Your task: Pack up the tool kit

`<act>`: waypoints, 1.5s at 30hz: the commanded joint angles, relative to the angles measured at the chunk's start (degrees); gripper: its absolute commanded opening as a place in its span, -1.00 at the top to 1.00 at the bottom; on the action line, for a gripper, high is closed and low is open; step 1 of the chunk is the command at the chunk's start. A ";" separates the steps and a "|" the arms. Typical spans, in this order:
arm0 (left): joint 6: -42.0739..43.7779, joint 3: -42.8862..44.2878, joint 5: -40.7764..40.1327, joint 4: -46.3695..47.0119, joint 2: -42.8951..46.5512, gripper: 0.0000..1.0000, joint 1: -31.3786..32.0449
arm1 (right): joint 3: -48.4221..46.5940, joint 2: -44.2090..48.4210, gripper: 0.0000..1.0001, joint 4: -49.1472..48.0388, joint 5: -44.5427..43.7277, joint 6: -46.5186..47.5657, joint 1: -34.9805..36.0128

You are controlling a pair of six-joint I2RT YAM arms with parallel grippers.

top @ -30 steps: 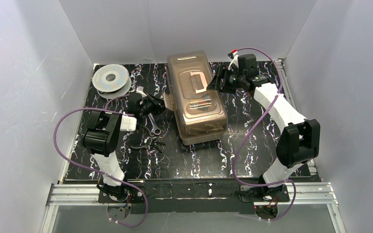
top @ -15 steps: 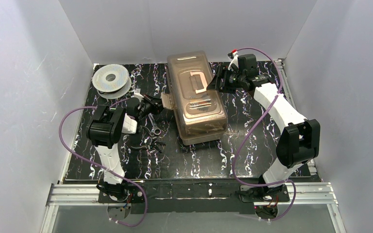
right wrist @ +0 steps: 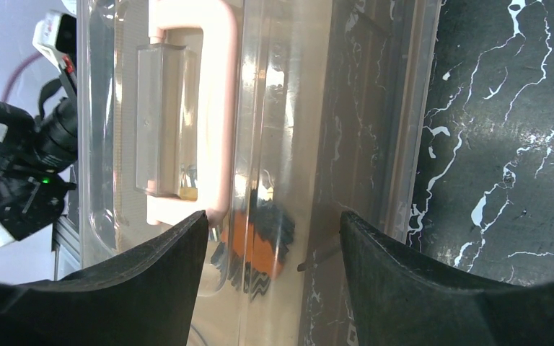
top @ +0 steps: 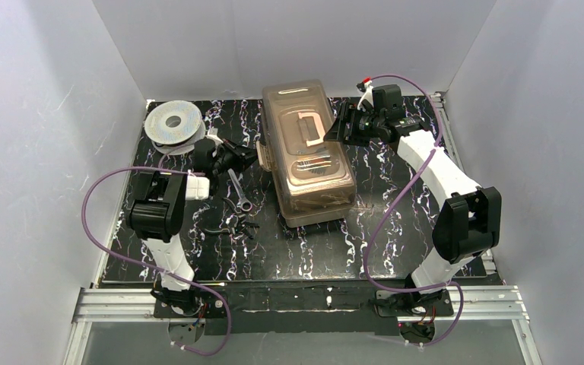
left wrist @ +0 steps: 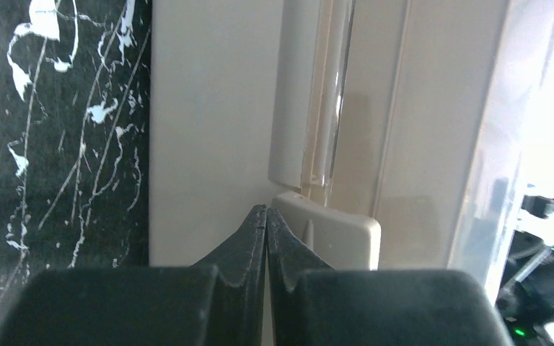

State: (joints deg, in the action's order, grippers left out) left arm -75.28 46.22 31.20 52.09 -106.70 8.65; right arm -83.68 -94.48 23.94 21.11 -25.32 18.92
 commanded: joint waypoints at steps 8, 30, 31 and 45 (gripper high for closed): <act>28.80 26.82 -0.17 -48.65 4.83 1.00 10.80 | -0.86 0.13 -0.45 2.62 1.65 0.61 1.72; 47.97 60.55 -21.56 -94.54 -14.36 1.00 20.44 | -1.07 -0.73 -0.44 3.14 1.66 0.79 1.74; 48.09 61.05 -21.60 -94.94 -14.99 1.00 20.46 | -1.12 -0.76 -0.44 3.13 1.65 0.79 1.71; 49.65 60.03 -20.28 -93.93 -19.12 1.00 20.45 | -1.25 -1.11 -0.45 3.29 1.42 0.79 1.70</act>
State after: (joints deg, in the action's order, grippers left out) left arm -23.78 105.75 2.22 -46.13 -123.08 24.19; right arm -84.07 -93.86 26.06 18.54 -23.78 18.39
